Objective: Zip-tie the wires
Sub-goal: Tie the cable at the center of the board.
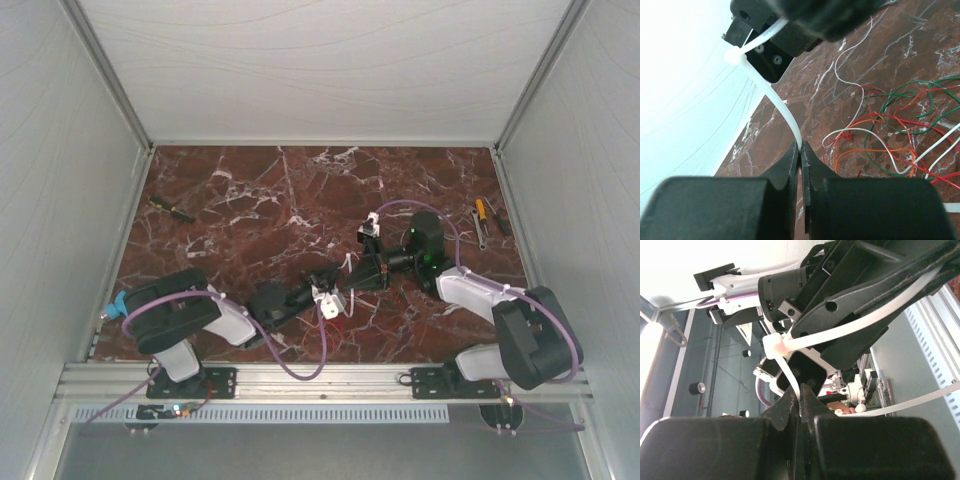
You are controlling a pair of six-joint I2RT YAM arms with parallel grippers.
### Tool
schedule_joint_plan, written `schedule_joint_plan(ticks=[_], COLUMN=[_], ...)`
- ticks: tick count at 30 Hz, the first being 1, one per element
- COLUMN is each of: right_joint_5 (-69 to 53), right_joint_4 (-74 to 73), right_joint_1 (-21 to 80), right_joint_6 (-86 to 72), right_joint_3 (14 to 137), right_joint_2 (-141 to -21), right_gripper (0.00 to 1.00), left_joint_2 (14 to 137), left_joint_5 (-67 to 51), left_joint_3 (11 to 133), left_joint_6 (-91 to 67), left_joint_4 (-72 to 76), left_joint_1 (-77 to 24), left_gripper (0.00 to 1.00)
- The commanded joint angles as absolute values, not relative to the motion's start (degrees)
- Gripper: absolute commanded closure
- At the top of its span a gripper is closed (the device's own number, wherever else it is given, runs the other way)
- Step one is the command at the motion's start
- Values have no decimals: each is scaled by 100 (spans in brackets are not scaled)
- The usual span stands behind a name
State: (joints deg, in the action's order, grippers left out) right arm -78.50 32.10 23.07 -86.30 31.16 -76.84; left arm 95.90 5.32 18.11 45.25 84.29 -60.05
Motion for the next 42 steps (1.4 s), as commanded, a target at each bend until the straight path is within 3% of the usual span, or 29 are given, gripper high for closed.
schedule_joint_plan(ticks=[1,4,8,13,19,25,31,42], right_joint_5=[-7796,-7847,-7898,-7945,-7818,-7820,-7685,-6506], right_joint_4=[4018,3527,1412,1741,126,-10,-2339,-2650], right_joint_1=[2298,2315,2273,2000,1957,2018,2429,2670], right_joint_6=[-9254,-8746,-7139,-7413,-6016,-5862,-3880,-3219], right_joint_3=[3274,3454,3805,3716,4513,4556,4515,4348], right_joint_2=[-7832,-7839,-7647,-7674,-7920,-7974,-7802,-7378], right_gripper=[100,100,100,100,100,100,100,100], left_joint_2=[9622,9606,9544,9524,9395,9489,9646,9756], left_joint_5=[532,501,402,413,262,502,485,-353], left_joint_3=[1996,1995,1979,1953,1969,2051,2091,2150], left_joint_6=[4767,4593,4458,4649,4759,4489,3773,2532], left_joint_4=[8944,8877,8841,8864,8768,8786,8774,8531], left_joint_1=[-6029,-6030,-6034,-6047,-6190,-6194,-6053,-5380], left_gripper=[100,100,100,100,100,100,100,100])
